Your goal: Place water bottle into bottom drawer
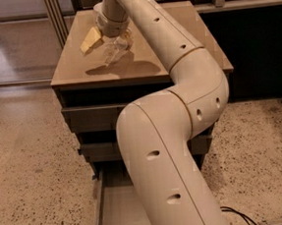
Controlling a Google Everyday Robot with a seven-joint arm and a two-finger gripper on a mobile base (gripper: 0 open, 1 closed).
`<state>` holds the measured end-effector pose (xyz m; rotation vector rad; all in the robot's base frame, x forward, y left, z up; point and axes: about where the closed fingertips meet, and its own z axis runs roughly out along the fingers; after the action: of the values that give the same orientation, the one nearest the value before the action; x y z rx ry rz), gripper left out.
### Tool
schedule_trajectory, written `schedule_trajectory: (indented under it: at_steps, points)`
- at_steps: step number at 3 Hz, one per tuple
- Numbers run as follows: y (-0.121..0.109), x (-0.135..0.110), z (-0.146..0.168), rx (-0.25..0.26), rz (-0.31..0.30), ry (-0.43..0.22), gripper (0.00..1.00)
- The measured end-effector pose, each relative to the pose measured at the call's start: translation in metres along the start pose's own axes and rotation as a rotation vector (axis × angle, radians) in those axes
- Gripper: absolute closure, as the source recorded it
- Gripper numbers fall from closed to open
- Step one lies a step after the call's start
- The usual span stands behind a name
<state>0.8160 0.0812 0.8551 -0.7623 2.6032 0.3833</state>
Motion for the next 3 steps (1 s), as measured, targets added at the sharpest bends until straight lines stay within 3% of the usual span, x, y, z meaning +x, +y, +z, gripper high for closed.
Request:
schedule_trajectory:
  at_steps: [1,2,3]
  points:
    - [-0.013,-0.001,0.018,0.220,0.102,0.079,0.00]
    - [-0.026,-0.004,0.013,0.287,0.183,0.062,0.00]
    - [-0.026,-0.004,0.013,0.287,0.183,0.062,0.00]
